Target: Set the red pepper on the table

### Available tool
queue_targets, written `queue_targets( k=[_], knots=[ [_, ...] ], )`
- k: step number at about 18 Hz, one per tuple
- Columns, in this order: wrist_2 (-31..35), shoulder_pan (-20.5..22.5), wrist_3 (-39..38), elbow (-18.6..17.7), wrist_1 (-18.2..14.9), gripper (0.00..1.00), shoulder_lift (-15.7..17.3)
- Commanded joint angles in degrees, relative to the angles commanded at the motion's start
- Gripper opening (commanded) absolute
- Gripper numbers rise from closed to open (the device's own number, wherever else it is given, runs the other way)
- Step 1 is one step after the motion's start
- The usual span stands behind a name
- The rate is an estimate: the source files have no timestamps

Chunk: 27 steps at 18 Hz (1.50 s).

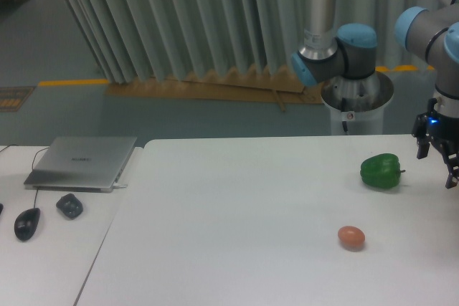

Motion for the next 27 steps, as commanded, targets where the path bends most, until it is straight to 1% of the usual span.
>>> queue_targets(
  k=[1,3,4,9,12,17,21,24,27],
  knots=[
    [0.1,0.7,0.0,-0.1,1.2,1.0,-0.1],
    [0.1,3.4,0.0,-0.2,1.5,1.0,-0.1],
    [0.0,4.1,0.0,-0.2,1.5,1.0,0.1],
    [3.4,4.0,-0.1,0.7,1.4,1.0,-0.4],
    [4.5,5.5,-1.0,1.1,1.5,1.0,-0.9],
    [7.5,6.1,-3.0,1.3,2.4,1.0,-2.2],
    [7.6,8.5,-2.6,2.4,2.4,1.0,-3.2],
    [7.7,9.4,-2.5,2.5,2.5,1.0,-3.8],
    [7.7,9.9,-2.8,3.9,2.4,1.0,-4.7]
  ],
)
